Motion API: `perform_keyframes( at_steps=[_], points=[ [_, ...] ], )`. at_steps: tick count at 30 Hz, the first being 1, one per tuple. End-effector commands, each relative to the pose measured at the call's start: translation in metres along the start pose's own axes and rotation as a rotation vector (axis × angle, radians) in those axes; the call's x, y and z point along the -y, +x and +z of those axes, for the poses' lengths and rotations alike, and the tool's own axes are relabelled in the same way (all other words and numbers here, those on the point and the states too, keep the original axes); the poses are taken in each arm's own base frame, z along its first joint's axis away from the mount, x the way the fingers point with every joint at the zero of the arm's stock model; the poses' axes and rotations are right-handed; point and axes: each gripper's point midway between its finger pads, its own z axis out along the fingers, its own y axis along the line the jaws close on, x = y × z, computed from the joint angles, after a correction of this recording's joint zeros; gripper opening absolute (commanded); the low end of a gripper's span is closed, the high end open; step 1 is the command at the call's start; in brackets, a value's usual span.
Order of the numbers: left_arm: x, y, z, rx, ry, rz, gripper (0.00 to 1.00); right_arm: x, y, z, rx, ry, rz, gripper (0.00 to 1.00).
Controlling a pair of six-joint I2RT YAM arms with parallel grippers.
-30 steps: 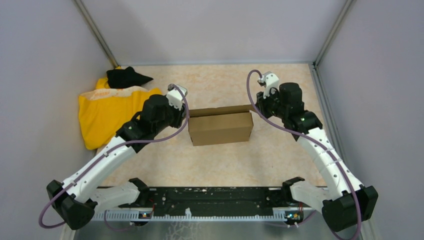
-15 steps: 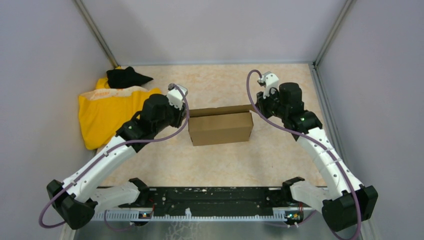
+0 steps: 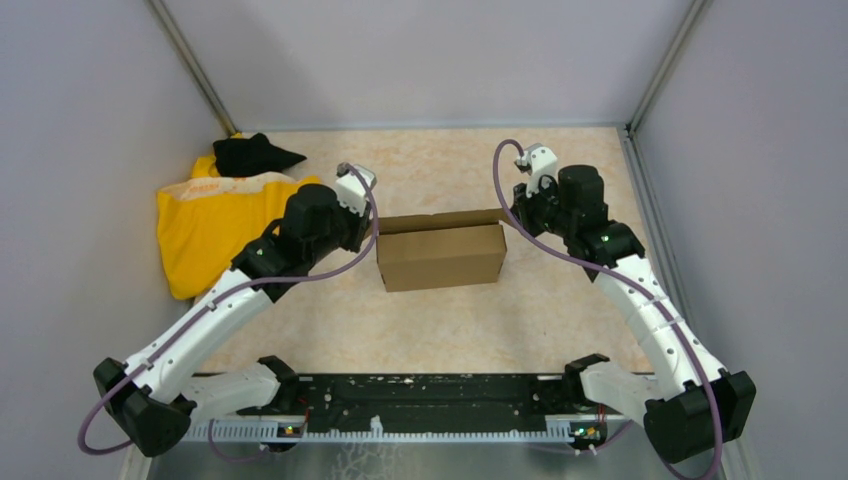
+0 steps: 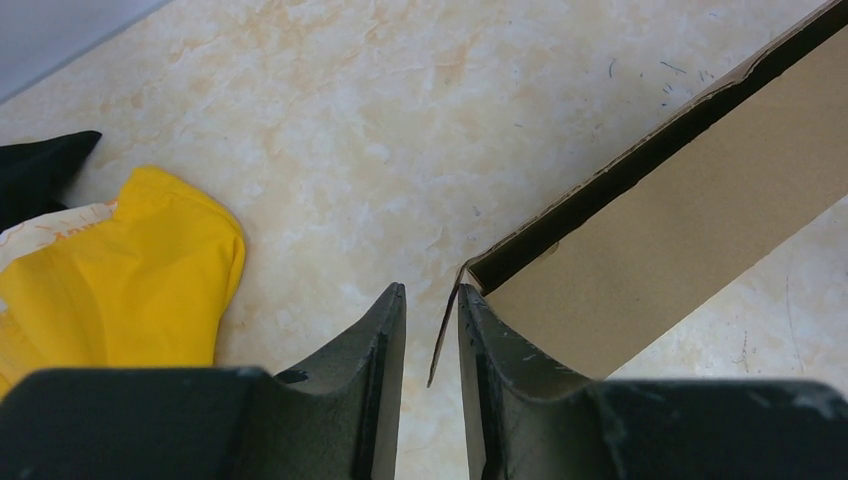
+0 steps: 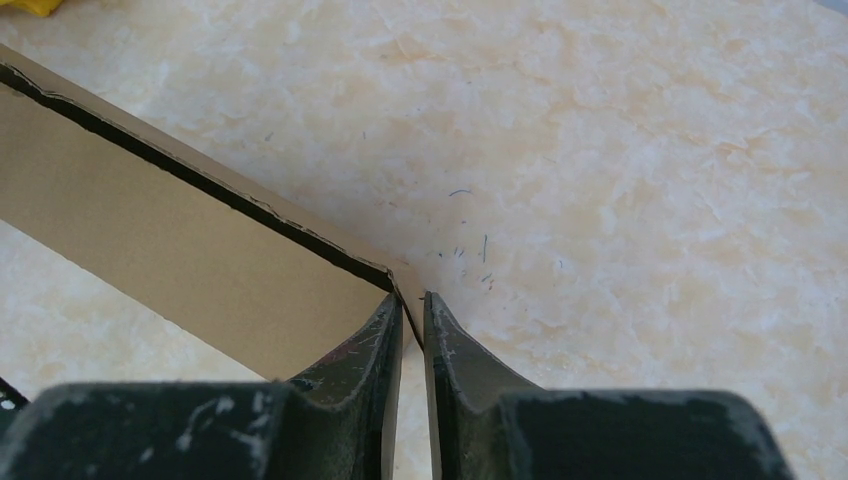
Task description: Fold the paper box
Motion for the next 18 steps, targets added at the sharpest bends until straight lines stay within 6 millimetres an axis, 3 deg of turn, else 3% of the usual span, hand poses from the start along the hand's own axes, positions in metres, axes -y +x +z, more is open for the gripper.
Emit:
perform_keyframes(
  at_steps=[1, 9, 18],
  points=[
    [0.0048, -0.0156, -0.0007, 0.038, 0.026, -0.009, 0.31, -0.0037, -0.0389, -0.0079, 0.117, -0.010, -0.033, 0.13],
    [0.0071, -0.0118, 0.0006, 0.027, 0.036, -0.010, 0.29, -0.0046, -0.0387, -0.0081, 0.118, -0.014, -0.032, 0.13],
    [0.0092, -0.0124, 0.0017, 0.021, 0.046, -0.012, 0.20, -0.0063, -0.0376, -0.0080, 0.110, -0.013, -0.036, 0.09]
  ],
)
